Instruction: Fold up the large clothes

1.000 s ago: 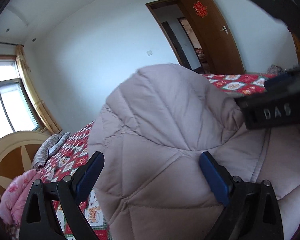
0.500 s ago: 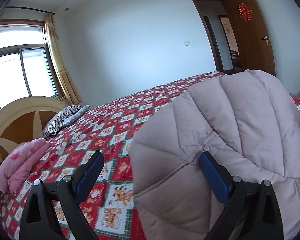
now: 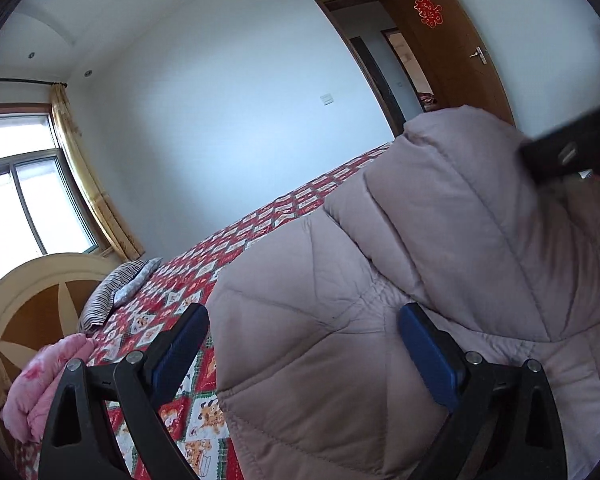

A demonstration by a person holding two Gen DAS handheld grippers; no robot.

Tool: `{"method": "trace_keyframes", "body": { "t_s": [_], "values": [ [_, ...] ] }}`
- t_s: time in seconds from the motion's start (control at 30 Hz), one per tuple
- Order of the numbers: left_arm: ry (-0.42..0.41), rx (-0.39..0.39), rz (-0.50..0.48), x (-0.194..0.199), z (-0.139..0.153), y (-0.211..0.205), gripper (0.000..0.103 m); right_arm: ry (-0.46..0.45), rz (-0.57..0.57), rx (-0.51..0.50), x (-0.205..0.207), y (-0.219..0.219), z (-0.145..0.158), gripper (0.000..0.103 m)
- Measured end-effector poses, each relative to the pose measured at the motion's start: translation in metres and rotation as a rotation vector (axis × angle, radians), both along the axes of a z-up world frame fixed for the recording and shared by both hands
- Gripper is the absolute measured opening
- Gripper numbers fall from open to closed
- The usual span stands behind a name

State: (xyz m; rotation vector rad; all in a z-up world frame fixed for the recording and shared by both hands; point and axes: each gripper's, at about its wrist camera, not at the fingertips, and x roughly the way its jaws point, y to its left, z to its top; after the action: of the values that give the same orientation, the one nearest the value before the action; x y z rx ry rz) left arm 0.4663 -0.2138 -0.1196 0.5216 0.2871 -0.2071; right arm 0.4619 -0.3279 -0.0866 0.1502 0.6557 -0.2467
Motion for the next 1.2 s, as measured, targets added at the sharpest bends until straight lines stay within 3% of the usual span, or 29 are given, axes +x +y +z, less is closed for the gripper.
{"method": "trace_keyframes", "body": {
  "t_s": [0.13,0.27,0.33,0.47,0.6,0.73,0.93,1.2],
  "values": [
    [0.043,-0.075,0.041,0.006,0.012,0.018,0.097,0.138,0.01,0.083,0.031,-0.017,-0.04,0.074],
    [0.154,-0.168,0.088,0.034,0.015,0.034,0.1,0.183,0.023,0.155,0.028,-0.03,-0.067,0.075],
    [0.198,-0.165,0.068,0.04,0.008,0.029,0.1,0.18,0.019,0.188,0.021,-0.037,-0.077,0.079],
    [0.191,-0.128,0.044,0.037,-0.004,0.014,0.101,0.176,0.014,0.243,0.01,-0.047,-0.095,0.083],
    [0.194,-0.116,0.049,0.038,-0.015,0.008,0.102,0.174,0.008,0.235,0.007,-0.045,-0.102,0.083],
    [0.229,-0.16,0.051,0.044,-0.023,0.015,0.102,0.179,0.001,0.237,0.009,-0.044,-0.107,0.083],
    [0.236,-0.164,0.058,0.045,-0.031,0.016,0.102,0.209,-0.031,0.158,0.015,-0.037,-0.11,0.087],
    [0.289,-0.204,0.068,0.04,-0.035,0.034,0.102,0.22,-0.04,0.181,0.016,-0.043,-0.115,0.091]
  ]
}}
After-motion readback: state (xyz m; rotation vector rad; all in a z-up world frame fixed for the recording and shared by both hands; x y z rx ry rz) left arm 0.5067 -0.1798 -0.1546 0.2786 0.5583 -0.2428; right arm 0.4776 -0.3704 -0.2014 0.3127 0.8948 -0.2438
